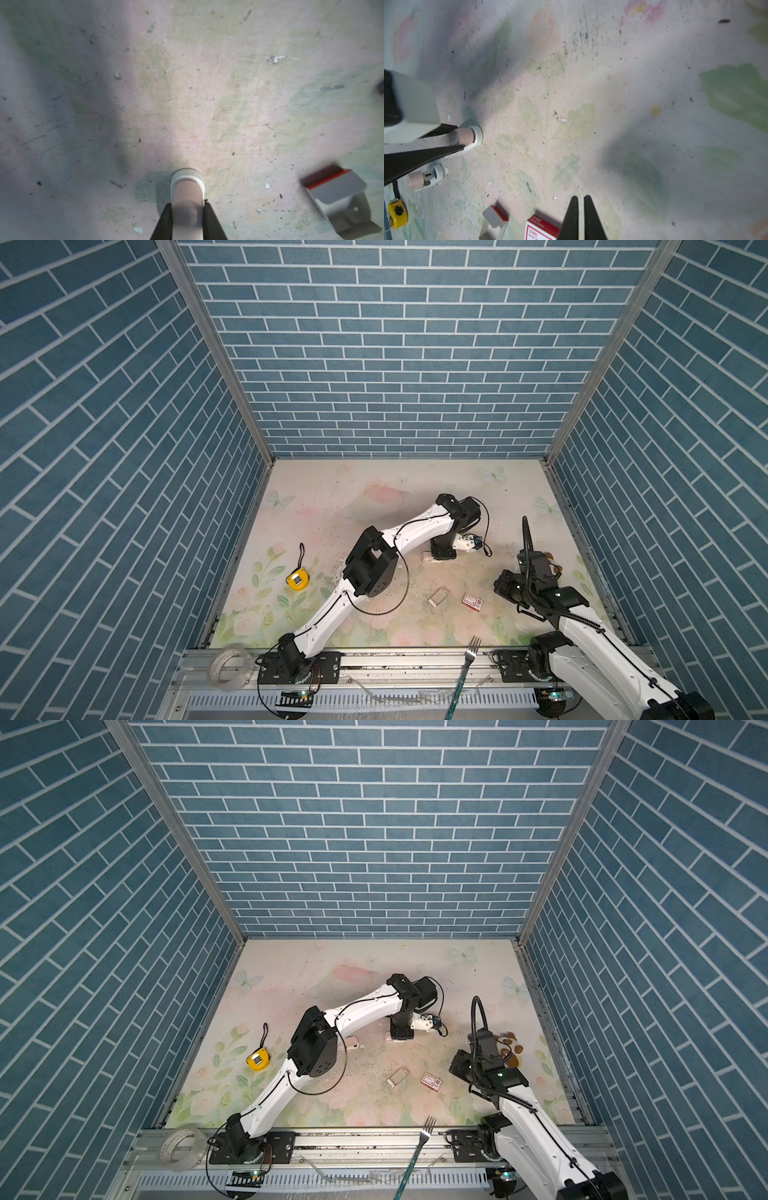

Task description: Load the staples into the stapler

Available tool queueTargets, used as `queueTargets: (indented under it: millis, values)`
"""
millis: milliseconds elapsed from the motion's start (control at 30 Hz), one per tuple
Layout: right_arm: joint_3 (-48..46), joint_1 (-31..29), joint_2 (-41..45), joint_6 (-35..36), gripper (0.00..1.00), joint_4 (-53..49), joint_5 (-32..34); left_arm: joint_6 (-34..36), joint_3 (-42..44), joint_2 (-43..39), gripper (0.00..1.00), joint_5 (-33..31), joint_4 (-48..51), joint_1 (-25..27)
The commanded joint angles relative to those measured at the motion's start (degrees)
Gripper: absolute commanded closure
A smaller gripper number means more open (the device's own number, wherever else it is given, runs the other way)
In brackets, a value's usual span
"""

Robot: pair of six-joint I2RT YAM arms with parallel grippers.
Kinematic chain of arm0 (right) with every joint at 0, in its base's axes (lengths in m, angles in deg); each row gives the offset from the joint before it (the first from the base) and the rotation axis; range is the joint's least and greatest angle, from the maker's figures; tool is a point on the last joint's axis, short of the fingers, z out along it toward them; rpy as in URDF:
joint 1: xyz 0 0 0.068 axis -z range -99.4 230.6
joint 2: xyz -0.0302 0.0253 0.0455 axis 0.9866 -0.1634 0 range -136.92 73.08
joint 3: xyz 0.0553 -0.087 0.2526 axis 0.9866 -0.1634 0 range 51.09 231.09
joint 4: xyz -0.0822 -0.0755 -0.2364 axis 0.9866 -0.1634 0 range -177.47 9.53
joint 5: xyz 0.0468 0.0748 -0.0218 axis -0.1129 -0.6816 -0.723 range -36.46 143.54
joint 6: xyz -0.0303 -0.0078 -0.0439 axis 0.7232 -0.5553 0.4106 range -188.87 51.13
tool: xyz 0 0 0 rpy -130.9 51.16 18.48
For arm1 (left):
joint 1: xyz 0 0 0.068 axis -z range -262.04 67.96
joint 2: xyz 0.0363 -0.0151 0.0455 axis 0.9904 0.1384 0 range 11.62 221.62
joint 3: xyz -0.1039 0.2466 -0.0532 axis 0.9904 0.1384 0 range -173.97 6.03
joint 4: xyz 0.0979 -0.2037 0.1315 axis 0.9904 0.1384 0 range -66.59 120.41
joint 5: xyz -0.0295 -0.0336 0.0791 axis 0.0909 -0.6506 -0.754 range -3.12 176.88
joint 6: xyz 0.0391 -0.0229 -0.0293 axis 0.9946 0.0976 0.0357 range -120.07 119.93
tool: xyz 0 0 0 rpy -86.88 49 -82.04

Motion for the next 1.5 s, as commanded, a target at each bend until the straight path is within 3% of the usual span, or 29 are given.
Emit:
queueTargets:
  millis: [0, 533, 1467]
  values:
    - [1.0, 0.2, 0.0, -1.3, 0.9, -1.6, 1.5, -0.9, 1.8, 1.3, 1.0, 1.8, 5.8, -0.6]
    - [1.5, 0.2, -0.3, -1.3, 0.9, -2.1, 1.7, -1.9, 3.9, -4.4, 1.0, 1.4, 3.8, -0.8]
    - [0.6, 0.2, 0.0, -1.4, 0.89, -2.0, 1.9, -2.8, 7.9, -8.7, 0.88, -0.1, 0.5, -0.8]
